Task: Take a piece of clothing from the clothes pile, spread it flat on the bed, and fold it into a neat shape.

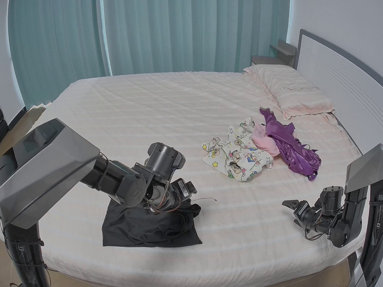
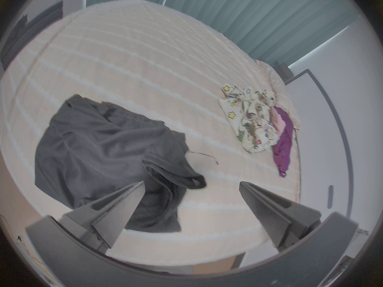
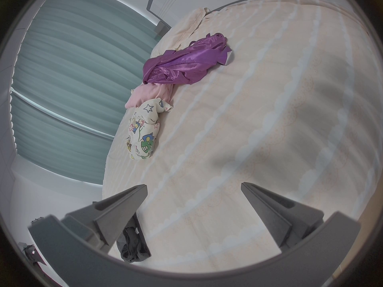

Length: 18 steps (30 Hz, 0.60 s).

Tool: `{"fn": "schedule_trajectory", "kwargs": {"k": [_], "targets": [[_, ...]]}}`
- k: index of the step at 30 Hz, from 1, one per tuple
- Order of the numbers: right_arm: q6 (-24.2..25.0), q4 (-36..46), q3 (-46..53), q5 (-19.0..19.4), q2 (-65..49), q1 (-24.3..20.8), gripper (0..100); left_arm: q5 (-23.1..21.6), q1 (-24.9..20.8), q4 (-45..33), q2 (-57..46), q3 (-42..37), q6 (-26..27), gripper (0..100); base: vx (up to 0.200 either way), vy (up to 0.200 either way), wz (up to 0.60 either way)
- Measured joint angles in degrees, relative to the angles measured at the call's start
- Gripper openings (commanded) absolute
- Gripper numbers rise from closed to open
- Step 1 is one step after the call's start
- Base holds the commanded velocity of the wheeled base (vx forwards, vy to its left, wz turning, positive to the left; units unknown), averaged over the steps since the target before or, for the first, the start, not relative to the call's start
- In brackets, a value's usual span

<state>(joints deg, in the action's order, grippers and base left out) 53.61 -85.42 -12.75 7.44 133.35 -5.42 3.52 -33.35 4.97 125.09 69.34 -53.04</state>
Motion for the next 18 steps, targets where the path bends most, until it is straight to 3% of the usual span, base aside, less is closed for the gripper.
{"fn": "schedule_trajectory", "kwargs": {"k": [9,16,18], "targets": [[-0.02,0.00,0.11,0.00,0.13,0.00,100,-3.77,1.00,0.27,-5.30,-4.82,-3.17,100,0.000,0.000,0.00],[-0.02,-0.06,0.27,0.00,0.13,-0.06,100,-6.41,3.38,3.56,-8.47,-13.28,-5.17,100,-0.200,0.000,0.00],[-0.02,-0.09,0.33,0.02,0.16,-0.11,100,-7.64,4.00,5.51,-9.46,-16.77,-5.97,100,0.000,0.000,0.00]]}}
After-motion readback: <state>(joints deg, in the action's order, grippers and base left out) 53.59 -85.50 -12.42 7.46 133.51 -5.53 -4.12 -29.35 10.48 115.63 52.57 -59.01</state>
